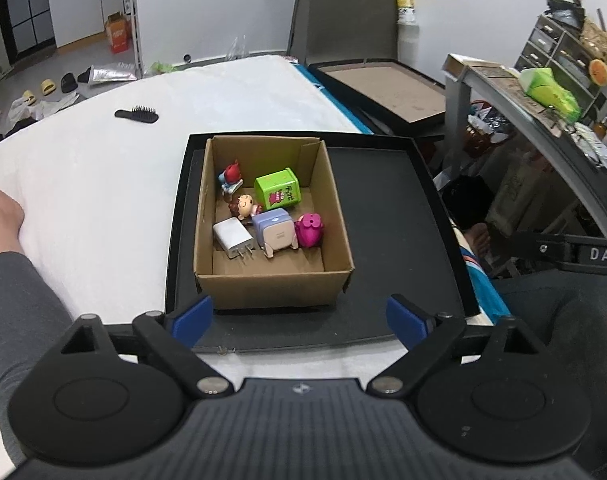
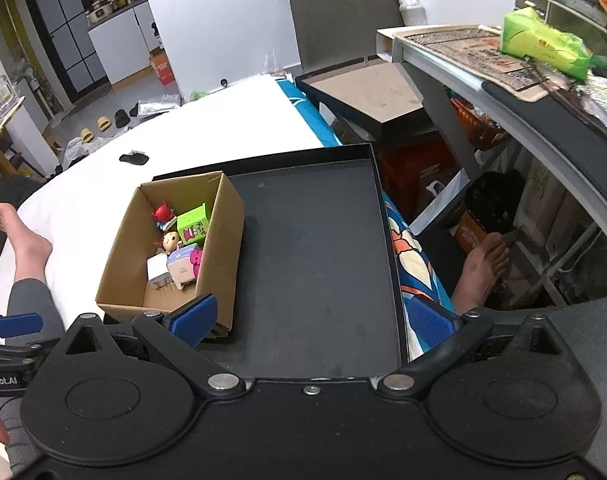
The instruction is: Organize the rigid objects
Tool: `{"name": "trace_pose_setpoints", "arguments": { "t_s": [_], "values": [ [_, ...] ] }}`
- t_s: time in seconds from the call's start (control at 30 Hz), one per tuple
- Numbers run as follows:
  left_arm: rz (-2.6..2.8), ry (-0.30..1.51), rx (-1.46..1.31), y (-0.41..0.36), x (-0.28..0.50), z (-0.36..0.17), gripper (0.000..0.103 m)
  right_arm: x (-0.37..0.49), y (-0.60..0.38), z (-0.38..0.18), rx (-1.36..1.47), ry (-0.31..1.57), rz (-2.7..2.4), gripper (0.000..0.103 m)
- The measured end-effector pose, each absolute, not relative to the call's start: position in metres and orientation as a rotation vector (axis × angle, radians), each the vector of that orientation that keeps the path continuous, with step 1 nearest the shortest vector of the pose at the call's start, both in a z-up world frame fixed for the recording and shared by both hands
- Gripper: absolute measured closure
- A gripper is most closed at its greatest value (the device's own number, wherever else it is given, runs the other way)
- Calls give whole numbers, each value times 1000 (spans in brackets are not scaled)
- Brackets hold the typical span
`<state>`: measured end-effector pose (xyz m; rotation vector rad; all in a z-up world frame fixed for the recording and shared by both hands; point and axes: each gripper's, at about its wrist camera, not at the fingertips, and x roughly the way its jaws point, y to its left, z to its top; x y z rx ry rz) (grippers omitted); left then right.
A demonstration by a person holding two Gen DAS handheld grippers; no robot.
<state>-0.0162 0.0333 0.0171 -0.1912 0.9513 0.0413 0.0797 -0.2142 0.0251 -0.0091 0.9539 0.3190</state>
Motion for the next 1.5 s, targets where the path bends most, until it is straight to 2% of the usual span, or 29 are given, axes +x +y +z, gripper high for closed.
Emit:
{"name": "trace_pose_setpoints", "arguments": {
  "t_s": [0.53, 1.5],
  "values": [
    [2, 921, -304, 29, -49, 22, 8, 35, -216, 33, -40, 926, 292, 0],
    [27, 971, -198, 15, -57, 3, 8, 21, -226, 12, 23, 995, 282, 0]
  ]
}}
